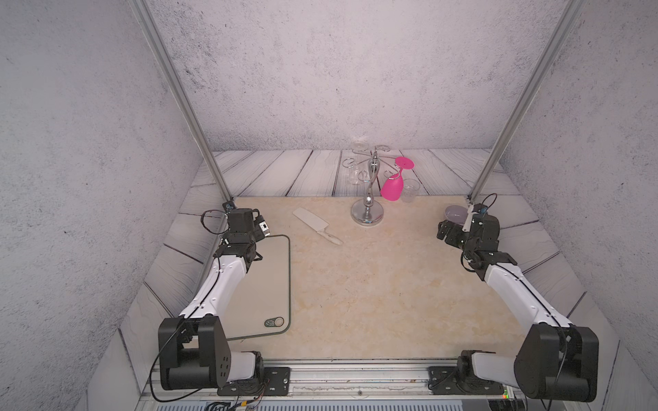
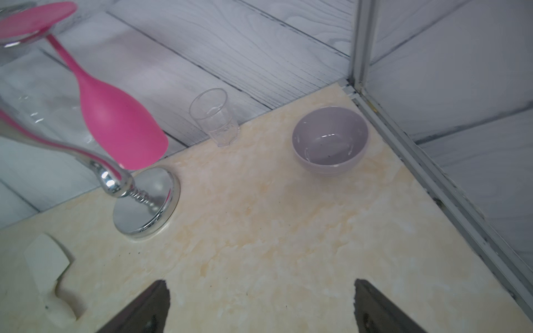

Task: Align the knife with the edge of the cutting board
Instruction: Move the work surface to the center of the board.

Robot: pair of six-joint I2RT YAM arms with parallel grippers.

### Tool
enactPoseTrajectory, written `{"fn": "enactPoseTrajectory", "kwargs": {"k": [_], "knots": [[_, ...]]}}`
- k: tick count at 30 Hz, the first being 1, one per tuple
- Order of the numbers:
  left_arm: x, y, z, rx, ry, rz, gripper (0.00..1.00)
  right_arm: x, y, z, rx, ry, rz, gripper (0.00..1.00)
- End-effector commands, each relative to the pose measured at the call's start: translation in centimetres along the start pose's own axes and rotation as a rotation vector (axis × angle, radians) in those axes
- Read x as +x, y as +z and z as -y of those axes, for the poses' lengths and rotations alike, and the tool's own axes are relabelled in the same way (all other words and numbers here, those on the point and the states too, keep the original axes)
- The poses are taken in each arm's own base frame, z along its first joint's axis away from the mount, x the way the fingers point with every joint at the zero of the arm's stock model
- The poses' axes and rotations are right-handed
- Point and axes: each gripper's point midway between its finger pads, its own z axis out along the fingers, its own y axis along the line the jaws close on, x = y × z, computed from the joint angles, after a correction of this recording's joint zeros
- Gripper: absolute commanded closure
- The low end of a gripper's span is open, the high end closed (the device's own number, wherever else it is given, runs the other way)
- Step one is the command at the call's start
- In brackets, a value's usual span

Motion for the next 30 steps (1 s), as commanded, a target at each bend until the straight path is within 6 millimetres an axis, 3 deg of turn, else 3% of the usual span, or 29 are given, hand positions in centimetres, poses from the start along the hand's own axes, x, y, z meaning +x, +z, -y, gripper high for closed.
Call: {"fn": "enactPoseTrajectory", "kwargs": {"k": [1,5,11,23,30], "knots": [[0.9,0.4,-1.8,-0.097,-0.025,-0.041,0.0,-0.2,0.2,2.9,0.161,0.175,0.007,0.01],[2.1,1.2,-1.3,-0.078,-0.008,-0.087,0.0,0.2,0.9,1.3,0.054,0.134,-0.019,0.01],[4.1,3.5,-1.2,-0.106,0.006,-0.182,0.0,1.2,0.6,0.7,-0.002,0.121,-0.027,0.01],[6.2,10.7,-10.1,-0.316,-0.201,-0.419,0.0,4.3,-1.8,-4.7,-0.173,0.019,-0.112,0.01],[7.9,13.7,-12.3,-0.324,-0.285,-0.532,0.0,5.3,-3.1,-6.5,-0.229,-0.031,-0.143,0.01]]}}
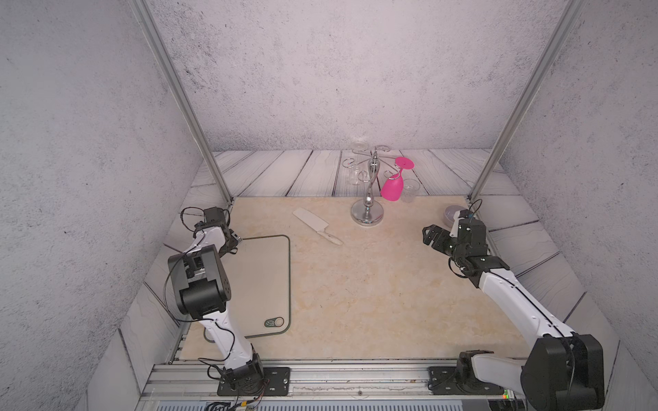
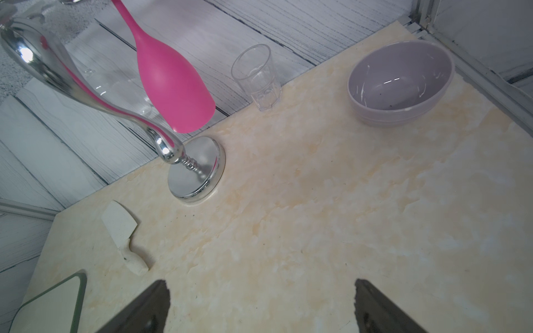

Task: Align the knife with the edge of the cutting board
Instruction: Move the work surface to the center of the board.

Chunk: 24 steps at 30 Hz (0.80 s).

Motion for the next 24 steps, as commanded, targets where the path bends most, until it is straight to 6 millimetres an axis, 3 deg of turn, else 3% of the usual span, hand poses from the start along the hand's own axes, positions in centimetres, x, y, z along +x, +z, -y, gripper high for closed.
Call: {"fn": "enactPoseTrajectory", "kwargs": {"k": [1,6,10,16,24], "knots": [[0.4,1.0,0.0,0.008,-0.023,-0.075,0.0,0.7,-0.8,-0.9,-0.027,-0.038,-0.025,0.01],[1.3,3.0,-0.1,0.003,-0.026,-0.146,0.0,1.6,-0.9,-1.3,-0.033,-0.056,-0.054,0.01],[2.1,3.3,1.4,0.076,-0.035,-0.191,0.0,1.9,-0.9,-1.3,-0.033,-0.065,-0.06,0.01],[3.3,1.9,4.0,0.127,0.052,-0.192,0.0,2.3,-0.8,-1.4,-0.037,-0.065,-0.069,0.01],[8.5,-0.5,9.5,0.183,0.269,-0.227,0.0,2.8,-1.1,-1.5,-0.048,-0.065,-0.07,0.01]]}}
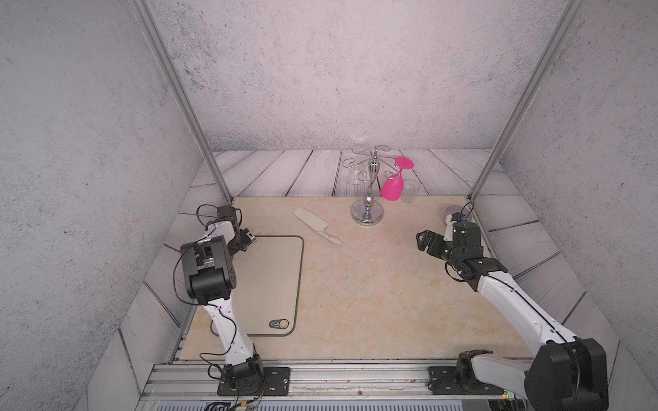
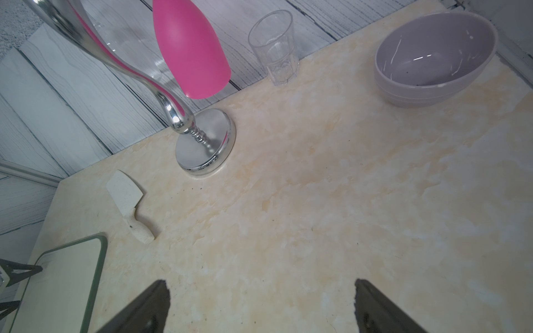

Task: Align the knife with the edge of the cutting board
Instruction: Move the work surface to the center of the board.

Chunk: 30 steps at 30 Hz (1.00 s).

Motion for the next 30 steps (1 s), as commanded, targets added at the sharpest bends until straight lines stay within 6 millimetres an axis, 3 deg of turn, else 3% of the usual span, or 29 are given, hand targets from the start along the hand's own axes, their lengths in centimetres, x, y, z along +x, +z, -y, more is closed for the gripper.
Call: {"fn": "enactPoseTrajectory", "kwargs": {"k": [1,15,19,25,30], "knots": [[4.3,-1.4,4.1,0.053,0.139,-0.08,0.0,0.7,-0.5,-0.3,-0.017,-0.015,-0.009,0.01],[14.7,-4.5,13.8,0.17,0.428,-0.121,0.0,2.3,-1.5,-0.5,-0.034,-0.026,-0.025,0.01],[16.1,-6.5,15.8,0.197,0.473,-0.105,0.0,3.2,-1.2,-1.0,-0.051,-0.037,-0.055,0.01],[14.7,-10.1,13.7,0.146,0.416,-0.023,0.0,5.3,0.0,-3.0,-0.101,-0.104,-0.13,0.01],[15.0,-13.2,8.7,0.055,0.331,0.01,0.0,7.8,2.5,-6.7,-0.173,-0.19,-0.235,0.01]]}}
